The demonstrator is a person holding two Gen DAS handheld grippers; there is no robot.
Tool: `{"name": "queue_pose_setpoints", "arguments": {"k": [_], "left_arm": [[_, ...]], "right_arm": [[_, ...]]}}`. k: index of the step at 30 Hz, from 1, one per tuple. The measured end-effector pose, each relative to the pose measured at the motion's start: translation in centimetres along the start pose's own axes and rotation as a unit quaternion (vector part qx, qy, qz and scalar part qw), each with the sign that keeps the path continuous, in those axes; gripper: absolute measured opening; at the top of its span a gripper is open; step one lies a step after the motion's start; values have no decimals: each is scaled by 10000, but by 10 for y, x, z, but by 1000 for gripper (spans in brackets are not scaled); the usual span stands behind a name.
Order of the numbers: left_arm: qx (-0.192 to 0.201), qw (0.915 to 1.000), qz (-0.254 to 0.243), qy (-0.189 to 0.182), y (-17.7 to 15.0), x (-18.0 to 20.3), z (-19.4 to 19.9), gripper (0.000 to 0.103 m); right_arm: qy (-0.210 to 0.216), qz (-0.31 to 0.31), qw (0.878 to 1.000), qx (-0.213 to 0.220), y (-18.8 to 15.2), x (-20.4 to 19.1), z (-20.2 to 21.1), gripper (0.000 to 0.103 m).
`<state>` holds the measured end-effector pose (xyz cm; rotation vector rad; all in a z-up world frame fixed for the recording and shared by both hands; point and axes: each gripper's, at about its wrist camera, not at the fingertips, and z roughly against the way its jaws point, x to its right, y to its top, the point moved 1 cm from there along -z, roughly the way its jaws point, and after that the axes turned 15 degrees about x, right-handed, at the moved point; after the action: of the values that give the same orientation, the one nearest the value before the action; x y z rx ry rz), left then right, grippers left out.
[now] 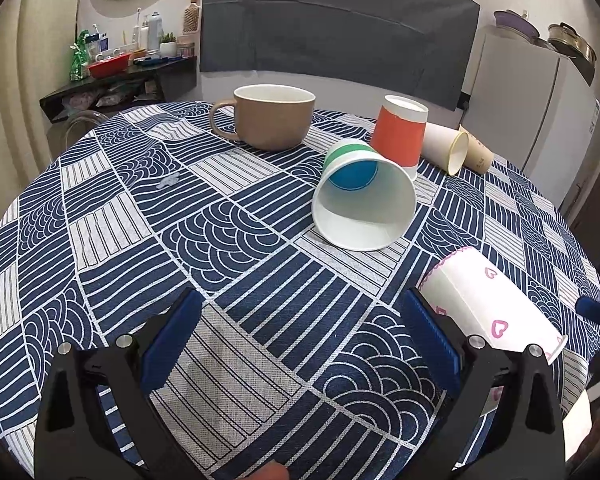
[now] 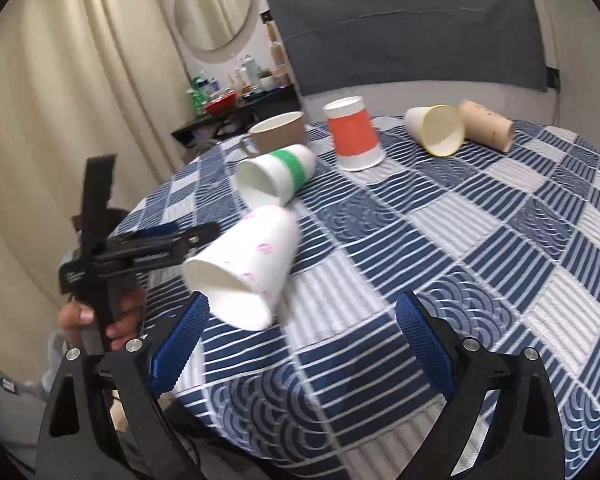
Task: Flip cup upside down
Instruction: 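Lift the pink-heart cup with the right gripper and rotate it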
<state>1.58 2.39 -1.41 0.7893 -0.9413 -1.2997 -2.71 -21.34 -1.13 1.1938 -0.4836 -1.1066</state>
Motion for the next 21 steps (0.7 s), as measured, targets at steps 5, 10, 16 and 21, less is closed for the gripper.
{"name": "queue_pose_setpoints", "arguments": {"k": [5,10,16,21], "left_arm": [[47,9998,-45,184,2,1,1,97],[-64,9995,81,292,3,-3,1,97],[-268,9993,67,238,15,8,7,97],[-478,9985,-263,8,33,41,12,97]], "right_arm": [[-697,229,9972,-108,7,26,-11,93],[-1375,488,9889,-286,11,51,-28,94],[-1497,352,9865,-559,11,75,-49,94],[-1395,196,9868,-803,6,87,-62,94]]}}
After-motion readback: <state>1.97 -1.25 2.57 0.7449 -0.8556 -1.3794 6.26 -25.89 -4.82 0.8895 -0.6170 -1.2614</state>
